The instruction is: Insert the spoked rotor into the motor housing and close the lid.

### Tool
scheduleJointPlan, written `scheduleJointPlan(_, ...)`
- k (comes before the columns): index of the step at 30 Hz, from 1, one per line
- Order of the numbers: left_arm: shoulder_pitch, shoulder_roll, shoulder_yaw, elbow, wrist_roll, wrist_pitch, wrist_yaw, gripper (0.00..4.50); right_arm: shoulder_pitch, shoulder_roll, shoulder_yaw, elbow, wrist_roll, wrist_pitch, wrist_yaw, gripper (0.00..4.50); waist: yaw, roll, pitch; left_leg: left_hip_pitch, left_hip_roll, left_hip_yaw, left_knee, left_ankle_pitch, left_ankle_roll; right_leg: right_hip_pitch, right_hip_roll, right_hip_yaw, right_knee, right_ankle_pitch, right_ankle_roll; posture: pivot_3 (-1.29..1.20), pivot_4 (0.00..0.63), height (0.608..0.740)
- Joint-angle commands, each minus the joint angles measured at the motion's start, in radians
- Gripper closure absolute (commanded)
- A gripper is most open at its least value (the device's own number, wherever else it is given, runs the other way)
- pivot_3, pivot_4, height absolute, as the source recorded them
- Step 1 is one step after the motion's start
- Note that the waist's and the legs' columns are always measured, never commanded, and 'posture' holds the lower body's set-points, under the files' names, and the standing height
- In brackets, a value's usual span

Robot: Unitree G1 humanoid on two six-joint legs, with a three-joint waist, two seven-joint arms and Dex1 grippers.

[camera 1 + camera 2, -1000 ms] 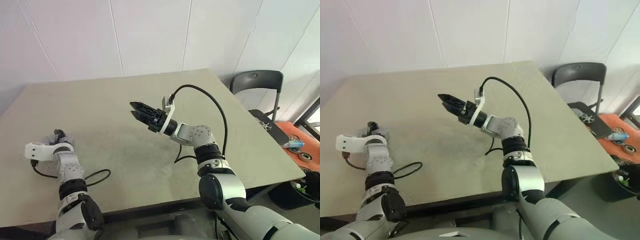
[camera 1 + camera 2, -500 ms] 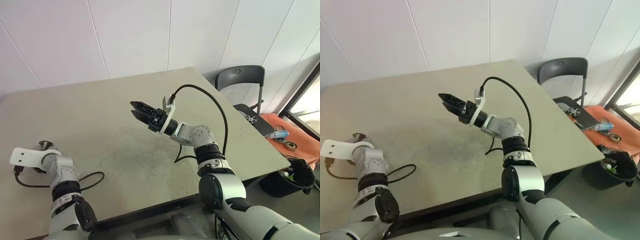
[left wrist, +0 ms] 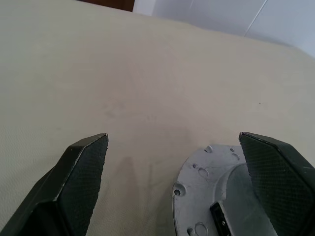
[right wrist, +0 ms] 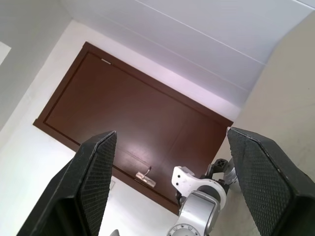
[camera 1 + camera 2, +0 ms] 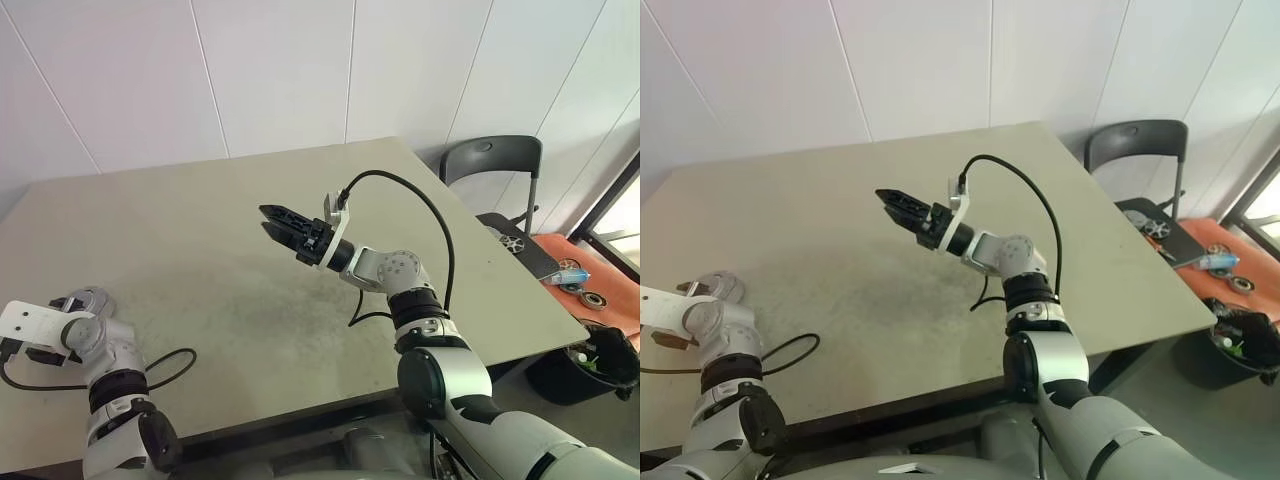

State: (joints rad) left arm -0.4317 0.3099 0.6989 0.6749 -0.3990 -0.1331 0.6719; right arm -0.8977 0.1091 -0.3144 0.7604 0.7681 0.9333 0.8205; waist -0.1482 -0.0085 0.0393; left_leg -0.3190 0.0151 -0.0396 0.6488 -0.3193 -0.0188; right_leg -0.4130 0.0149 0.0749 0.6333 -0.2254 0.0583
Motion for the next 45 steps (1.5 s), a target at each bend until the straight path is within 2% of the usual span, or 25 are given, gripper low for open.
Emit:
scheduleJointPlan(1, 0.013, 0.027, -0.029, -0.019, 0.068, 0.037, 0.037, 0.03, -0.021, 0.006, 0.004, -0.008, 0.008, -0.004, 0.014, 0.76, 0.0, 0.0, 0.0, 0.0, 0.0, -0.001, 0.0, 0.0, 0.0, 0.0, 0.001, 0.0, 0.0, 0.0, 0.0, 0.0, 0.0, 0.74)
scheduleJointPlan(6, 0.033, 0.064, -0.103, -0.057, 0.152, 0.017, -0.035, 0.03, -0.017, 0.004, 0.011, -0.008, 0.007, 0.003, 0.027, 0.76, 0.003, -0.001, 0.0, -0.003, 0.0, -0.003, 0.0, 0.0, 0.0, -0.002, 0.001, 0.0, -0.001, 0.0, 0.0, 0.0, 0.0, 0.74)
scheduleJointPlan(11, 0.048, 0.071, -0.117, -0.088, 0.189, 0.053, -0.024, 0.03, -0.012, 0.004, 0.021, -0.016, 0.005, 0.015, 0.037, 0.76, 0.027, -0.002, 0.0, -0.006, 0.0, -0.004, 0.0, 0.0, 0.0, -0.009, 0.002, -0.001, -0.001, 0.0, 0.0, 0.0, 0.0, 0.74)
scheduleJointPlan(16, 0.065, 0.091, -0.166, -0.134, 0.232, 0.006, -0.112, 0.03, -0.008, 0.001, 0.028, -0.016, 0.0, 0.016, 0.041, 0.76, 0.039, -0.003, 0.0, -0.018, 0.0, -0.005, 0.0, 0.0, 0.0, -0.017, 0.0, -0.001, -0.003, 0.003, -0.004, 0.0, 0.0, 0.74)
scheduleJointPlan(20, 0.071, 0.101, -0.22, -0.19, 0.222, -0.077, -0.295, 0.03, -0.002, -0.002, 0.033, -0.031, 0.001, 0.016, 0.045, 0.76, 0.054, -0.003, 0.0, -0.021, -0.001, -0.006, 0.0, 0.001, -0.002, -0.022, -0.001, -0.002, -0.003, 0.003, -0.005, 0.0, 0.0, 0.74)
scheduleJointPlan(23, 0.085, 0.093, -0.244, -0.241, 0.144, -0.12, -0.503, 0.03, 0.009, -0.013, 0.065, -0.065, -0.023, -0.012, 0.059, 0.76, 0.054, -0.003, 0.0, -0.021, -0.002, -0.006, 0.0, 0.001, -0.002, -0.022, -0.002, -0.003, -0.003, 0.003, -0.005, 0.0, 0.0, 0.74)
scheduleJointPlan(27, 0.133, 0.054, -0.257, -0.378, -0.084, -0.112, -0.871, 0.03, 0.056, -0.031, 0.182, -0.207, -0.125, -0.139, 0.07, 0.76, 0.049, -0.002, 0.0, -0.021, -0.003, -0.005, 0.001, 0.001, -0.002, -0.022, -0.003, -0.003, -0.003, 0.003, -0.004, 0.0, 0.0, 0.74)
scheduleJointPlan(29, 0.185, 0.054, -0.298, -0.493, -0.177, -0.045, -1.036, 0.03, 0.071, -0.046, 0.208, -0.251, -0.155, -0.189, 0.067, 0.76, 0.047, -0.002, 0.0, -0.021, -0.003, -0.004, 0.0, 0.001, -0.002, -0.022, -0.003, -0.002, -0.003, 0.003, -0.004, 0.0, 0.0, 0.74)
scheduleJointPlan(32, 0.258, 0.082, -0.347, -0.611, -0.236, 0.036, -1.193, 0.03, 0.076, -0.069, 0.223, -0.259, -0.207, -0.269, 0.03, 0.76, 0.048, -0.002, 0.0, -0.021, -0.003, -0.005, 0.0, 0.001, -0.002, -0.022, -0.003, -0.002, -0.003, 0.003, -0.004, 0.0, 0.0, 0.74)
scheduleJointPlan(35, 0.316, 0.123, -0.37, -0.698, -0.273, 0.108, -1.297, 0.03, 0.09, -0.104, 0.265, -0.266, -0.306, -0.396, -0.012, 0.76, 0.047, -0.002, 0.0, -0.02, -0.003, -0.005, 0.001, 0.001, -0.002, -0.021, -0.003, -0.002, -0.003, 0.003, -0.004, 0.0, 0.0, 0.74)
scheduleJointPlan(39, 0.364, 0.172, -0.374, -0.755, -0.311, 0.168, -1.419, 0.0, 0.136, -0.159, 0.329, -0.318, -0.373, -0.474, 0.022, 0.03, 0.048, -0.001, 0.001, -0.02, -0.003, -0.004, 0.002, 0.001, -0.002, -0.021, -0.003, -0.002, -0.003, 0.0, -0.001, 0.0, 0.0, 0.74)
scheduleJointPlan(42, 0.392, 0.218, -0.388, -0.778, -0.29, 0.207, -1.481, 0.0, 0.196, -0.217, 0.417, -0.361, -0.446, -0.53, 0.075, 0.03, 0.048, -0.001, 0.001, -0.02, -0.003, -0.004, 0.002, 0.001, -0.002, -0.021, -0.003, -0.002, -0.003, 0.0, -0.001, 0.0, 0.0, 0.74)
scheduleJointPlan(45, 0.403, 0.25, -0.393, -0.775, -0.249, 0.215, -1.502, 0.0, 0.237, -0.254, 0.433, -0.404, -0.452, -0.528, 0.091, 0.03, 0.049, 0.0, 0.001, -0.02, -0.003, -0.004, 0.002, 0.001, -0.002, -0.021, -0.003, -0.002, -0.003, 0.0, -0.001, 0.0, 0.0, 0.74)
